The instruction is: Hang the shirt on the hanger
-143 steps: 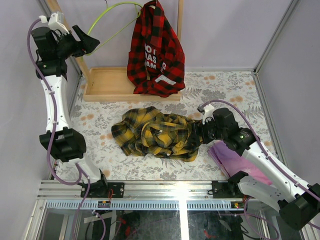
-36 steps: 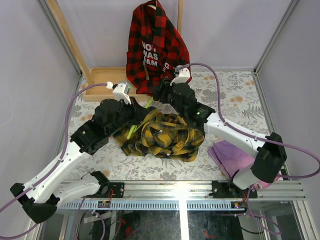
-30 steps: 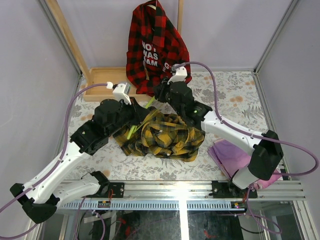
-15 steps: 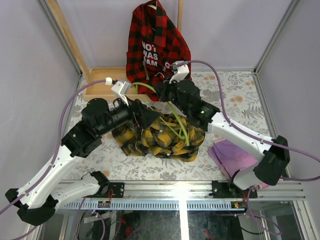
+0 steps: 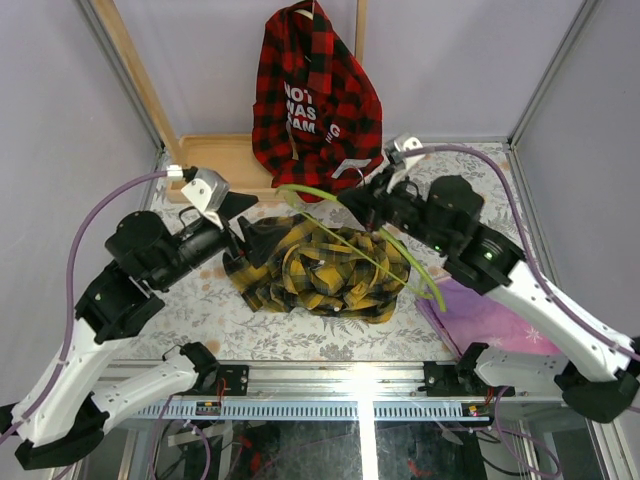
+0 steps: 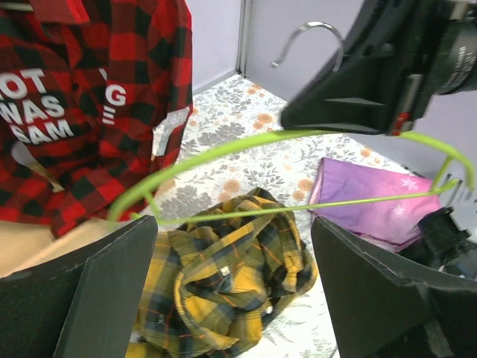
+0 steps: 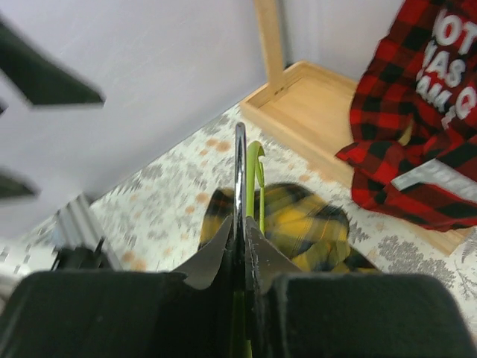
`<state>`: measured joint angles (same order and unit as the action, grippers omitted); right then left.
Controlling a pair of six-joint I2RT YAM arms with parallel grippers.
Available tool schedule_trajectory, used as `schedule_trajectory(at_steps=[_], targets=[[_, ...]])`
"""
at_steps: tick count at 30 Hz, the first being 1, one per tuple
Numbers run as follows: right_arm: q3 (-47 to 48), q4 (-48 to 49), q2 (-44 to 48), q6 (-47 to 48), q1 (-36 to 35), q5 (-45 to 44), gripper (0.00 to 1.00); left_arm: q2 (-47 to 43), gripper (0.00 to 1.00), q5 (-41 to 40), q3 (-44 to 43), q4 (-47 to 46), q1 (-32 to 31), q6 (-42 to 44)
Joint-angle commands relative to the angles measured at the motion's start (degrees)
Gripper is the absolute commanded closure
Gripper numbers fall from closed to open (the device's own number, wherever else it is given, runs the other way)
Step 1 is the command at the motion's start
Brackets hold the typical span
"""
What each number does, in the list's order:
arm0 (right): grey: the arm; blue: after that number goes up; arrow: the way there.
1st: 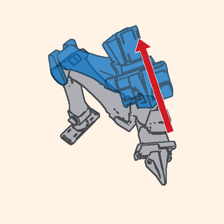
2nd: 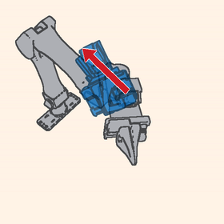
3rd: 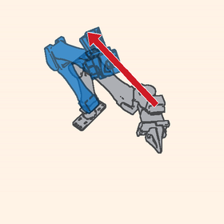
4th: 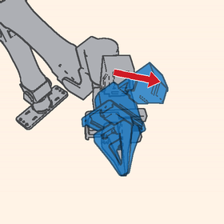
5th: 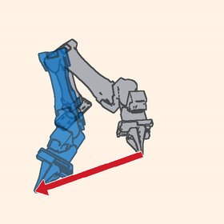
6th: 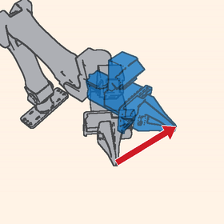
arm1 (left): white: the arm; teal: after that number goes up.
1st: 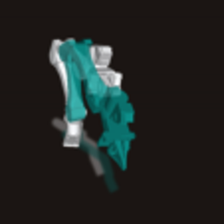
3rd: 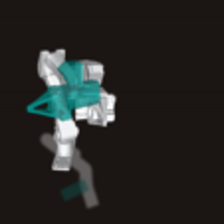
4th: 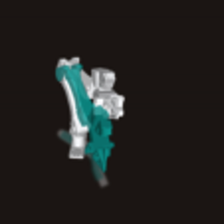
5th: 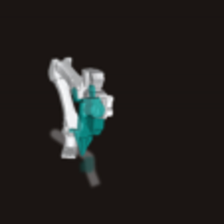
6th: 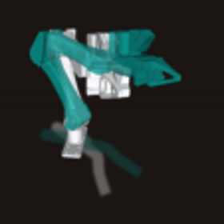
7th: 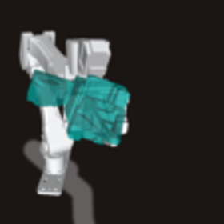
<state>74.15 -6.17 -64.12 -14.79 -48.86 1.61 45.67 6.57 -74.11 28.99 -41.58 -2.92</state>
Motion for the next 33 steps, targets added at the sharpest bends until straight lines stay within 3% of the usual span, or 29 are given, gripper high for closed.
schedule_trajectory(at_steps=[1, 7, 17, 25, 33], targets=[[-2.46, -7.86, 7.02, 4.89, 0.06, 12.47, 1.00, -2.57, 0.16, 3.98, 1.03, -0.13, -0.19, 10.72], [-2.39, -16.57, 11.15, 6.43, 0.04, 22.35, 1.00, -5.38, 0.19, 16.37, 4.86, -3.80, -0.30, 16.33], [-1.81, -17.48, 11.18, 8.41, -0.01, 30.55, 1.00, 4.11, 0.27, 35.87, 4.09, -2.41, -0.23, 16.22], [-3.51, -11.75, 13.00, 7.11, -0.01, 35.56, 1.00, 7.97, 0.29, 44.72, 6.69, -5.34, -0.33, 13.63], [-4.18, -9.17, 13.73, 5.91, -0.03, 36.03, 1.00, 9.64, 0.43, 49.33, 8.57, -8.00, -0.26, 10.95]])
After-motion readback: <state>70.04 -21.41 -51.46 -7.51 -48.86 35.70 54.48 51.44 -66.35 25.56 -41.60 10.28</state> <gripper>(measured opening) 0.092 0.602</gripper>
